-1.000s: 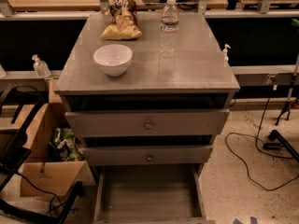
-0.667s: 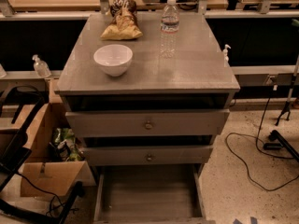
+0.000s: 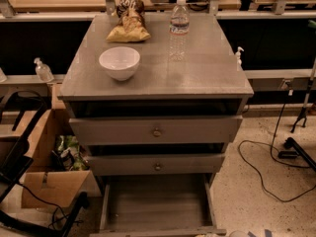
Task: Close bottom drawer
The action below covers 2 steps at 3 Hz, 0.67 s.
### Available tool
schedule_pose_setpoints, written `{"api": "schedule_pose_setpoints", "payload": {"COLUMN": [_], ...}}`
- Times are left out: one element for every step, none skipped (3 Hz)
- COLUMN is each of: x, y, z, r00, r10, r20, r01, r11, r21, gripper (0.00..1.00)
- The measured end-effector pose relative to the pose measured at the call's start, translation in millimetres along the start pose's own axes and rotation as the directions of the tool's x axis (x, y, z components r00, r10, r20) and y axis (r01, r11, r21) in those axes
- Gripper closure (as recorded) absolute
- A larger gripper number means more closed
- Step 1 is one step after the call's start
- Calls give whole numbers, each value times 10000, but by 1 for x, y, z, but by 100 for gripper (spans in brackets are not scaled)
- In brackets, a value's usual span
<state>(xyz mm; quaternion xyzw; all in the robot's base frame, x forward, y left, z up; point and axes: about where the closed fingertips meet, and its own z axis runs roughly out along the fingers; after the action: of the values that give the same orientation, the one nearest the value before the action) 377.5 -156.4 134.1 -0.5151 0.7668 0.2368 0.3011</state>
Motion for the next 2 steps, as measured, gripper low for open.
{"api": "schedule_pose_setpoints", "payload": {"x": [-6,-7], "y": [-20,-22], "z": [3,4], "r00": [9999,9998], "r10": [-135,-164], "r20": [84,104], "r01": [133,163], "r11": [9998,9997], "r21": [157,179], "gripper": [100,100]}}
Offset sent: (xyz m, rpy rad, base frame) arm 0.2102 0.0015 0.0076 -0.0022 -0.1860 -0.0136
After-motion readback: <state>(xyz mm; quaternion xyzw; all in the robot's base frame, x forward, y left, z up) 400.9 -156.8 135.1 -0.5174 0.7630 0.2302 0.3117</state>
